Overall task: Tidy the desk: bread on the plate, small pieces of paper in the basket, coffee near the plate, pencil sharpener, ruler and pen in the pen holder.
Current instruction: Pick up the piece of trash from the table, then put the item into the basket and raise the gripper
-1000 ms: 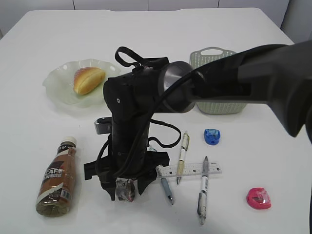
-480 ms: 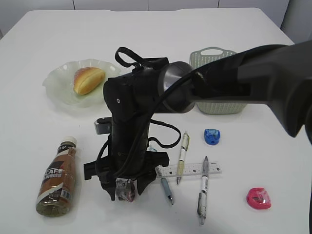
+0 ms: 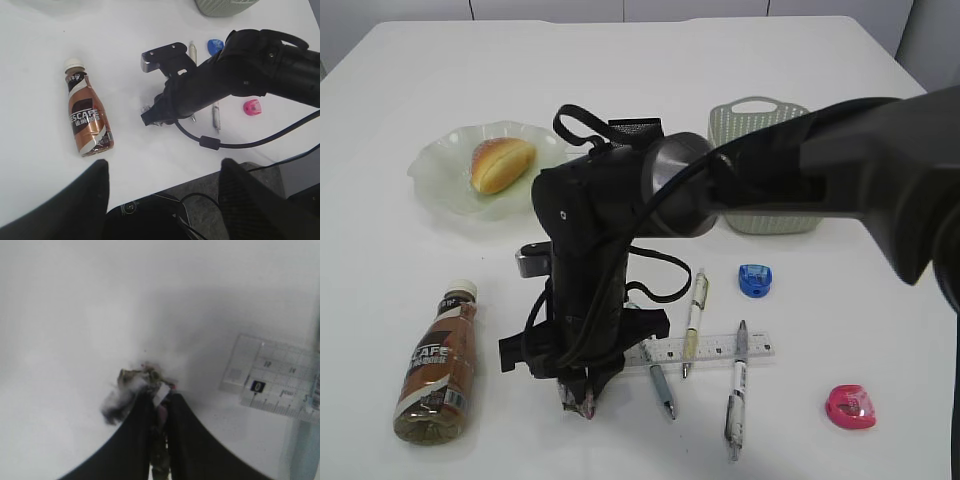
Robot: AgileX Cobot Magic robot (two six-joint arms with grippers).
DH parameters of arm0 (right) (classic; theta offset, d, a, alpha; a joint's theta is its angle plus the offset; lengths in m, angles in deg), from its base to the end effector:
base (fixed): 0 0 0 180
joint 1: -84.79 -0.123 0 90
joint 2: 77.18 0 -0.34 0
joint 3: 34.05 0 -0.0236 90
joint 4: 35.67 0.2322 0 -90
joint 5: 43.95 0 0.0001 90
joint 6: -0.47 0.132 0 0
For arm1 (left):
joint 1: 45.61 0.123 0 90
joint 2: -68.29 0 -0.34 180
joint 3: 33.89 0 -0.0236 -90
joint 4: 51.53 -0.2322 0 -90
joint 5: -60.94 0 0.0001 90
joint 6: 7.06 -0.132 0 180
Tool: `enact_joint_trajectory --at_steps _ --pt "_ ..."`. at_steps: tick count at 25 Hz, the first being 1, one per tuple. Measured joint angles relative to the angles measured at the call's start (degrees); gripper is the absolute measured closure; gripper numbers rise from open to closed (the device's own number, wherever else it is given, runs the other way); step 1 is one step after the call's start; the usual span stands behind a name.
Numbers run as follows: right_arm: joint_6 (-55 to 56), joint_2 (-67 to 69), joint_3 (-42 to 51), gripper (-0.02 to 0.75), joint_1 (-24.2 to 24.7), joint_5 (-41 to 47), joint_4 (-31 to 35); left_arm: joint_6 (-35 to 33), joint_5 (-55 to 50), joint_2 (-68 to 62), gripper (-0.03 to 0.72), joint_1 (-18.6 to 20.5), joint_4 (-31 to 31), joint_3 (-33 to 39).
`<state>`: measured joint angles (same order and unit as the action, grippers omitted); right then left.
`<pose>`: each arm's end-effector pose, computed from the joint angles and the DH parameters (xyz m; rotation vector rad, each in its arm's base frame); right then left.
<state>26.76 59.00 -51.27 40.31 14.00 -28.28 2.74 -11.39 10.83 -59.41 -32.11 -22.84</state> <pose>0.3234 0.3377 0.1356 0.3914 -3.0907 -0.1899 0.0922 -0.0657 0.4209 0.1015 2.4769 -0.6208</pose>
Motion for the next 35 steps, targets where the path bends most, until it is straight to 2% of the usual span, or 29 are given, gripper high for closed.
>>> enact_joint_trajectory --at_steps 5,13,19,29,35 --pt "-1.59 0.74 -0.2 0.725 0.0 1.37 -0.48 0.0 0.0 0.0 0.19 0.0 0.0 0.0" --pt "-2.43 1.33 -4.64 0.725 0.0 4.56 -0.57 0.0 0.0 0.0 0.19 0.0 0.0 0.0" --pt "-2.43 1.33 -9.63 0.725 0.0 10.73 -0.72 0.0 0.0 0.0 0.19 0.0 0.0 0.0" --pt "-5.83 0.88 -20.75 0.725 0.0 11.97 -0.27 -0.12 0.0 0.0 0.19 0.0 0.1 0.0" --pt "-6.17 -1.29 -24.28 0.725 0.11 12.3 -8.05 -0.12 0.0 0.0 0.19 0.0 0.1 0.0"
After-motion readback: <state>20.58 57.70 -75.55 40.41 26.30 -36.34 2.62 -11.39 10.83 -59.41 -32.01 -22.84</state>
